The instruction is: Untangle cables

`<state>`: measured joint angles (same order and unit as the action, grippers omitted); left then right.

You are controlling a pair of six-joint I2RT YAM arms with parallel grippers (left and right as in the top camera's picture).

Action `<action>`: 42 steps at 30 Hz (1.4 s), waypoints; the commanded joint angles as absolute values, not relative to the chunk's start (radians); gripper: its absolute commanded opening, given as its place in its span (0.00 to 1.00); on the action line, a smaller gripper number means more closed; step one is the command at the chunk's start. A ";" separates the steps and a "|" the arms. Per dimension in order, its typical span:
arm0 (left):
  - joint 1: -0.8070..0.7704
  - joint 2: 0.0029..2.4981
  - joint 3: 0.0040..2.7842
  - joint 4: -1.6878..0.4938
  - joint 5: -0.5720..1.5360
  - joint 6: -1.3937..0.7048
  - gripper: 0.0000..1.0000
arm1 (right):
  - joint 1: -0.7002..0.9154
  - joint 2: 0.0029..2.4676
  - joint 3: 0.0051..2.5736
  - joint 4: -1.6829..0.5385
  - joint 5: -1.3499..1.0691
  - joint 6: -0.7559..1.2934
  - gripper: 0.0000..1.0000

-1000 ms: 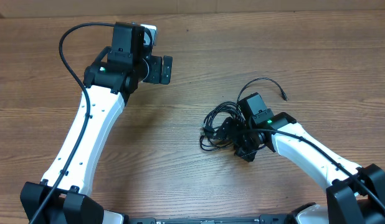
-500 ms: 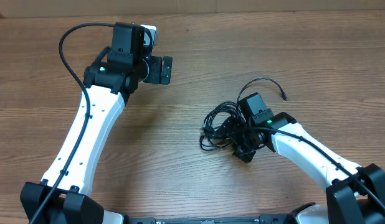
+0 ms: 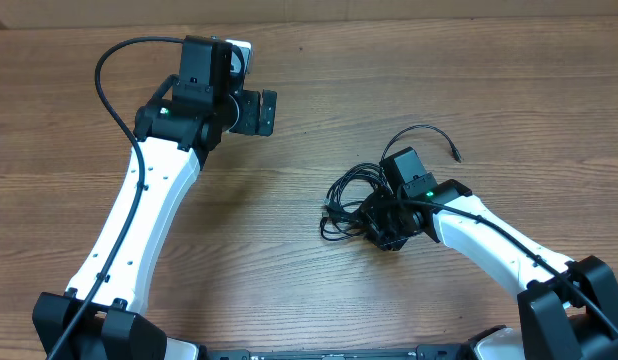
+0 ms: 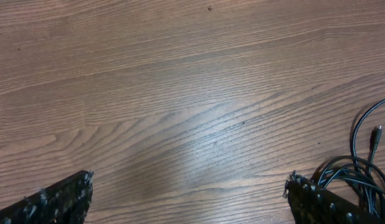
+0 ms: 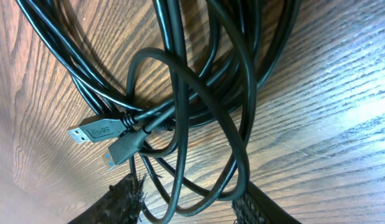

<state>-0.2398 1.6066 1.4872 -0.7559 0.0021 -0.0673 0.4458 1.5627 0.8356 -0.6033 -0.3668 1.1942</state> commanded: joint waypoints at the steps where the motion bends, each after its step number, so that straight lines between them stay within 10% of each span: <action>1: -0.236 1.609 1.490 -0.756 -0.008 -0.047 1.00 | 0.444 1.567 0.836 -0.604 -0.364 1.202 0.46; 9: -0.236 1.609 1.490 -0.756 -0.008 -0.047 1.00 | 0.449 1.625 0.823 -0.559 -0.385 1.250 0.47; 29: -0.236 1.609 1.490 -0.759 -0.010 -0.036 0.99 | 0.453 1.666 0.824 -0.483 -0.387 1.196 0.04; 42: -0.236 1.610 1.490 -0.759 -0.010 -0.033 1.00 | 0.451 1.664 0.865 -0.446 -0.395 1.008 0.04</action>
